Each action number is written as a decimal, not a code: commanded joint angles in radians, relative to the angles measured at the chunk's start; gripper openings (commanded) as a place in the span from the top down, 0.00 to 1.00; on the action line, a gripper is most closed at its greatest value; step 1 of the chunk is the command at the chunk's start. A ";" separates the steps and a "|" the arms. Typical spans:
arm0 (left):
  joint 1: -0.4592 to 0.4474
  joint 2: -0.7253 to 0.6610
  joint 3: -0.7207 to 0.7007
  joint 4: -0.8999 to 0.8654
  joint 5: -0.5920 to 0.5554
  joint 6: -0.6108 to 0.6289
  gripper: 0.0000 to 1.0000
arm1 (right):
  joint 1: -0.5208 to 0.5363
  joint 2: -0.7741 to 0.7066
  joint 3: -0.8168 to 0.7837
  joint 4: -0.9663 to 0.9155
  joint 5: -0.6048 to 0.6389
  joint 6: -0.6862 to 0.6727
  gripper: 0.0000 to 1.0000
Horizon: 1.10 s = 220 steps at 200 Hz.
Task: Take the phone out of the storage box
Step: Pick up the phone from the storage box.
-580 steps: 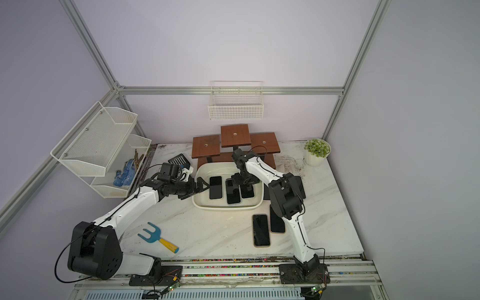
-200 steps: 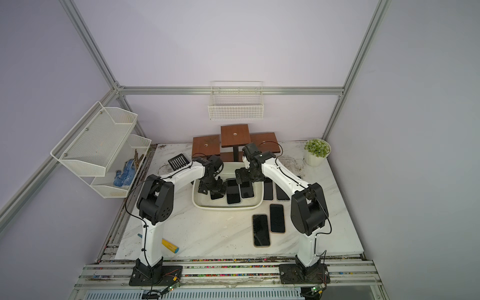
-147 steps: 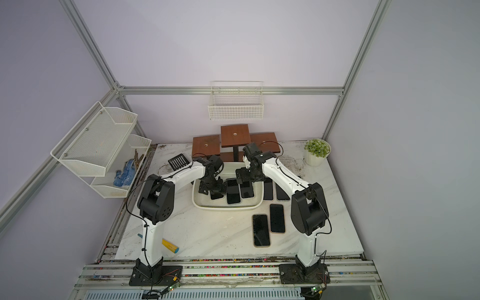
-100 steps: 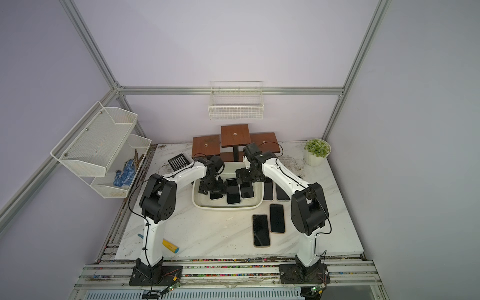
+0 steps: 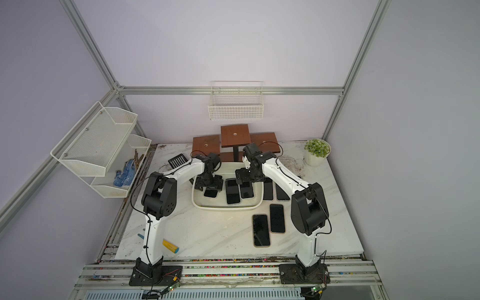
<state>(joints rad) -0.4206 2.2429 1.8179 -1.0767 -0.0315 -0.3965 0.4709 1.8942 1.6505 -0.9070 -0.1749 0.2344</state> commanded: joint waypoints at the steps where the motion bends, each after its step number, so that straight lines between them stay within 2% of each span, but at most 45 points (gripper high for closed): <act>1: 0.013 0.057 0.052 0.012 0.001 0.071 0.00 | -0.008 -0.033 0.007 0.004 -0.005 -0.014 0.04; 23: 0.019 0.089 0.077 -0.004 0.006 0.081 0.01 | -0.006 -0.038 0.009 -0.009 0.006 -0.017 0.04; 51: 0.019 0.100 0.056 -0.001 0.002 0.088 0.06 | -0.009 -0.045 0.010 -0.017 0.020 -0.020 0.04; 94: 0.019 0.082 0.007 0.018 0.010 0.098 0.22 | -0.009 -0.046 0.017 -0.015 0.022 -0.014 0.05; 130: 0.016 0.027 -0.017 0.037 0.040 0.102 0.29 | -0.008 -0.040 0.029 -0.013 0.012 -0.006 0.05; 220: 0.014 -0.189 -0.011 0.048 0.144 0.074 0.29 | -0.009 -0.043 0.025 0.015 0.000 0.006 0.06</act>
<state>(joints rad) -0.4046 2.1857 1.8008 -1.0401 0.0589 -0.3122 0.4664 1.8828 1.6512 -0.9092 -0.1730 0.2272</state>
